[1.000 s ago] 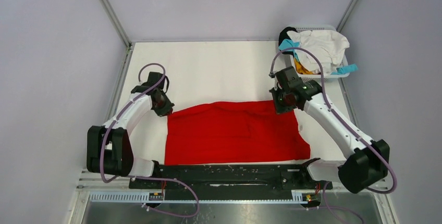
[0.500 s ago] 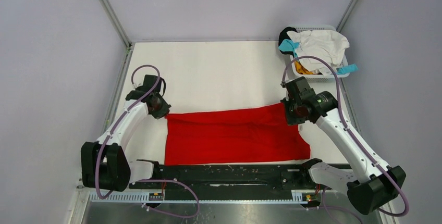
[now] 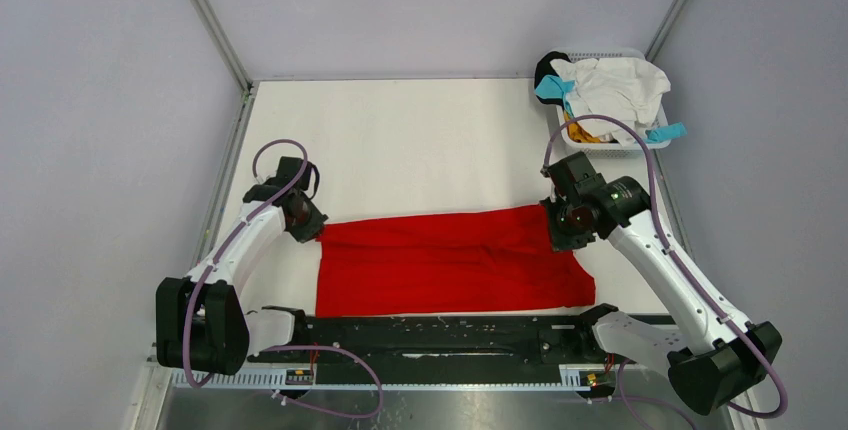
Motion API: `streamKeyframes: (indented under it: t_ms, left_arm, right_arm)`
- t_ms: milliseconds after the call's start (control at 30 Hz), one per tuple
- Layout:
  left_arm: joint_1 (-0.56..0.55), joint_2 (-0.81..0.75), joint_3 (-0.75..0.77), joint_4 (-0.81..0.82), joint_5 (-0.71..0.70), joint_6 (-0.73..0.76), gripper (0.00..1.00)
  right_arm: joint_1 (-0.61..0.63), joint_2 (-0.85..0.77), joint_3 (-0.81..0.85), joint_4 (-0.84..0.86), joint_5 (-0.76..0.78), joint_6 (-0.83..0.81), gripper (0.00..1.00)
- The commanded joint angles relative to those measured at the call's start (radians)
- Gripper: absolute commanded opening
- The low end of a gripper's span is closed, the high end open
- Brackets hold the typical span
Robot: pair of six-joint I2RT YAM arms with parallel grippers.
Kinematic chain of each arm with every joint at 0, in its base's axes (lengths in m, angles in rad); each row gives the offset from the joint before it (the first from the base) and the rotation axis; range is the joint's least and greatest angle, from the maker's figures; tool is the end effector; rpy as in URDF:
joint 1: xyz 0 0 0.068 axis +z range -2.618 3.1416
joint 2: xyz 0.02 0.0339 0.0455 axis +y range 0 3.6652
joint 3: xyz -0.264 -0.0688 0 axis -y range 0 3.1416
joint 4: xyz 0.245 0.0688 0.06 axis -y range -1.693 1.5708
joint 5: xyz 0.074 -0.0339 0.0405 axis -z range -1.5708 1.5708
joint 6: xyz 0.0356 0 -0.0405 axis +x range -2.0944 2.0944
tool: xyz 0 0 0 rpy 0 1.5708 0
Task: Fold and stack the t-shirts
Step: Fold the other side of the tshirt into a rectangle
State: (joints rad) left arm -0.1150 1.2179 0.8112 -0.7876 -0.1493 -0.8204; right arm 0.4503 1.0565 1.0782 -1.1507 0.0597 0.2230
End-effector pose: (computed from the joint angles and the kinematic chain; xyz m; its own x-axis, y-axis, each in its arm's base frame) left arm 0.2168 -0.0197 0.2179 -0.6732 -0.6503 -0.3519 -0.6354 0.7522 -0.1746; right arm 0.1635 0.0767 0.3096 -0.8847 -0.1825 -0.4289 -0.2213 0.9743 0.0420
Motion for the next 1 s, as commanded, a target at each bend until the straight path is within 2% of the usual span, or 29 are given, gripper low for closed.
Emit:
streamKeyframes:
  t_ms: [0, 267, 367, 400, 467, 500, 600, 633, 667, 700, 733, 867, 967]
  left_arm:
    - [0.000, -0.040, -0.046, 0.022, -0.013, -0.017, 0.00]
    - [0.000, -0.071, -0.155, 0.063, 0.011, -0.029, 0.01]
    - [0.000, -0.079, -0.189, 0.076, 0.020, -0.037, 0.05]
    - [0.000, -0.081, -0.197, 0.075, 0.022, -0.037, 0.13]
    - [0.000, -0.090, -0.207, 0.063, 0.021, -0.042, 0.31]
    - [0.001, -0.100, -0.205, 0.050, 0.017, -0.046, 0.47]
    - [0.000, -0.150, -0.177, -0.006, -0.002, -0.068, 0.56]
    - [0.000, -0.173, -0.161, -0.030, -0.009, -0.077, 0.62]
    - [0.000, -0.201, -0.144, -0.049, -0.015, -0.081, 0.72]
    - [0.000, -0.227, -0.129, -0.059, -0.015, -0.083, 0.86]
    - [0.000, -0.255, -0.114, -0.063, -0.013, -0.081, 0.97]
    - [-0.002, -0.282, -0.031, -0.049, 0.046, -0.042, 0.99]
    - [-0.012, -0.230, -0.007, 0.011, 0.137, 0.000, 0.99]
  right_arm:
    - [0.016, 0.003, -0.044, -0.058, -0.057, 0.070, 0.00]
    - [0.017, -0.043, -0.197, -0.092, -0.008, 0.144, 0.00]
    - [0.017, -0.037, -0.238, -0.069, -0.005, 0.163, 0.06]
    - [0.017, -0.035, -0.249, -0.063, -0.008, 0.168, 0.10]
    - [0.017, -0.034, -0.266, -0.063, -0.019, 0.172, 0.28]
    - [0.017, -0.039, -0.271, -0.063, -0.024, 0.174, 0.40]
    - [0.017, -0.078, -0.273, -0.079, -0.054, 0.161, 0.49]
    - [0.017, -0.096, -0.272, -0.083, -0.098, 0.150, 0.58]
    - [0.017, -0.118, -0.270, -0.077, -0.121, 0.142, 0.75]
    - [0.017, -0.138, -0.269, -0.061, -0.136, 0.141, 0.97]
    - [0.017, -0.152, -0.266, -0.037, -0.140, 0.144, 0.99]
    - [0.016, -0.138, -0.260, 0.148, -0.187, 0.181, 1.00]
    - [0.016, -0.038, -0.283, 0.346, -0.299, 0.212, 1.00]
